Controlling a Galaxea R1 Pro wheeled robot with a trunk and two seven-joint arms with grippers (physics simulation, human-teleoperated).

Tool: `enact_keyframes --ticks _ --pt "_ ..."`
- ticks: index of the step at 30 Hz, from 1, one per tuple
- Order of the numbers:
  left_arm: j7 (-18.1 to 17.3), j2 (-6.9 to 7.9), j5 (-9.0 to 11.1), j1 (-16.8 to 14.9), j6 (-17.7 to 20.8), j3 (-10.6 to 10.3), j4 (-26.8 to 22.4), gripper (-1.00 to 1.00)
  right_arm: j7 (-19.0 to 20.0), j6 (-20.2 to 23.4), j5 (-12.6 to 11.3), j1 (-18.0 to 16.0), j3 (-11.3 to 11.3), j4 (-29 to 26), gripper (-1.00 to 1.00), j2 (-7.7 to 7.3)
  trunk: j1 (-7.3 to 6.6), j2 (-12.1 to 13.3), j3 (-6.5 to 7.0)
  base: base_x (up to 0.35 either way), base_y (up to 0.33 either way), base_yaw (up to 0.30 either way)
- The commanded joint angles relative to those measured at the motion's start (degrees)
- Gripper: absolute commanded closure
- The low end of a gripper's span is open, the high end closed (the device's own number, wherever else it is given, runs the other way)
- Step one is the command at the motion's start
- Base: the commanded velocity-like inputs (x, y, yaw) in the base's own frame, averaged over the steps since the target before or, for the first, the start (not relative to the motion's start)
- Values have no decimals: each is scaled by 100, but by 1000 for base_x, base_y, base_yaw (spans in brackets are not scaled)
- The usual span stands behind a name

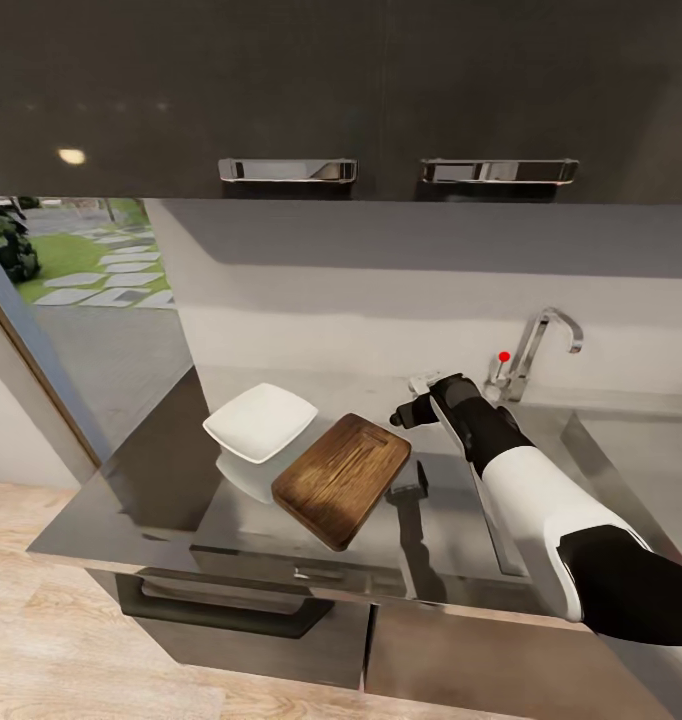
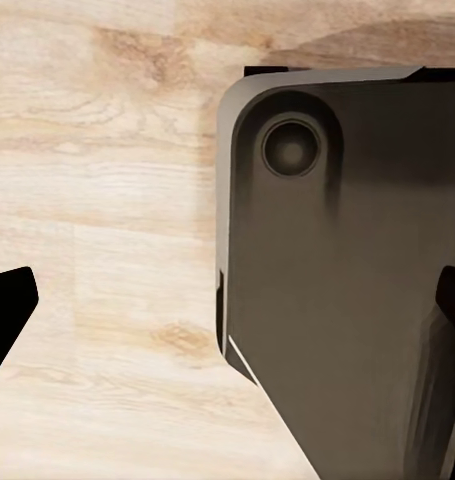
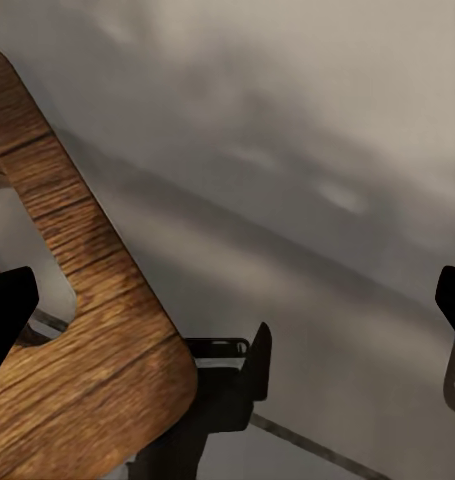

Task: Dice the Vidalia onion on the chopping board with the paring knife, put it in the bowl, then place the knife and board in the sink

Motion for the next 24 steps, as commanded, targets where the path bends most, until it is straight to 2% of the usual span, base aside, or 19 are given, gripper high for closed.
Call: enact_keyframes --ticks 1,16,24 --pt "2 1 37 -3 -19 -24 4 -100 42 21 61 -4 6 -6 -100 -1 1 -5 -7 0 0 0" --pt "2 36 37 -3 -19 -24 -1 -100 42 21 61 -4 6 -6 -100 -1 1 -5 -7 2 2 0" --pt "2 36 37 -3 -19 -24 -3 -100 42 21 61 -4 6 -6 -100 -1 1 -5 -7 84 83 0"
